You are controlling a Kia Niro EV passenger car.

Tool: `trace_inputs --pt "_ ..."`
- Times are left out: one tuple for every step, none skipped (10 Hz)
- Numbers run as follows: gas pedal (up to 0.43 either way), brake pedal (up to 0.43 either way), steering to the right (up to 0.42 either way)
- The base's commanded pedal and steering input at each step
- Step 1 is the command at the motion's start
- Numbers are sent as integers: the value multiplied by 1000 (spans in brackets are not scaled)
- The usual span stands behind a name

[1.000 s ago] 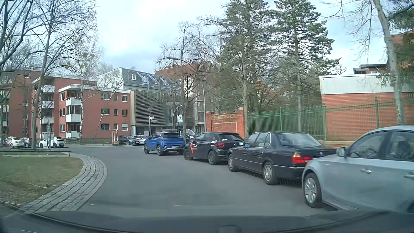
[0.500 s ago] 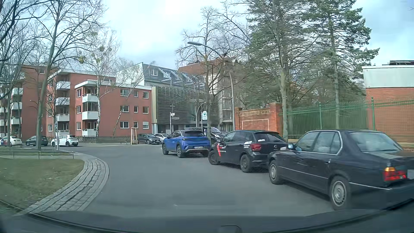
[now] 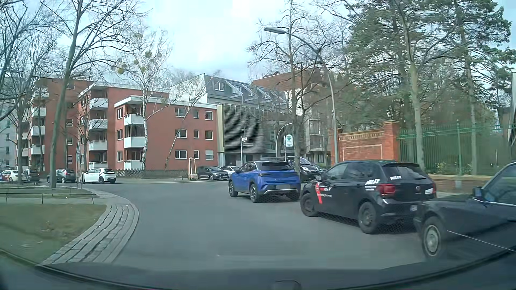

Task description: Follow the waypoints while adhering to traffic rules and regulations

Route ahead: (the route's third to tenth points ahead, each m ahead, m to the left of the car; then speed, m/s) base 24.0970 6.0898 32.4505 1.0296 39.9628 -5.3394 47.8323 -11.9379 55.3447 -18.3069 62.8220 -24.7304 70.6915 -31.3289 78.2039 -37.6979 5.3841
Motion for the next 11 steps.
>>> trace_inputs --pt "28 0 -142" --pt "28 0 -139" --pt "28 0 -139" --pt "28 0 -140" --pt "20 0 -140" --pt "8 0 -140" --pt "0 0 -139" --pt "0 0 -140" --pt "0 0 -139" --pt "0 0 -139" --pt "0 0 -136"
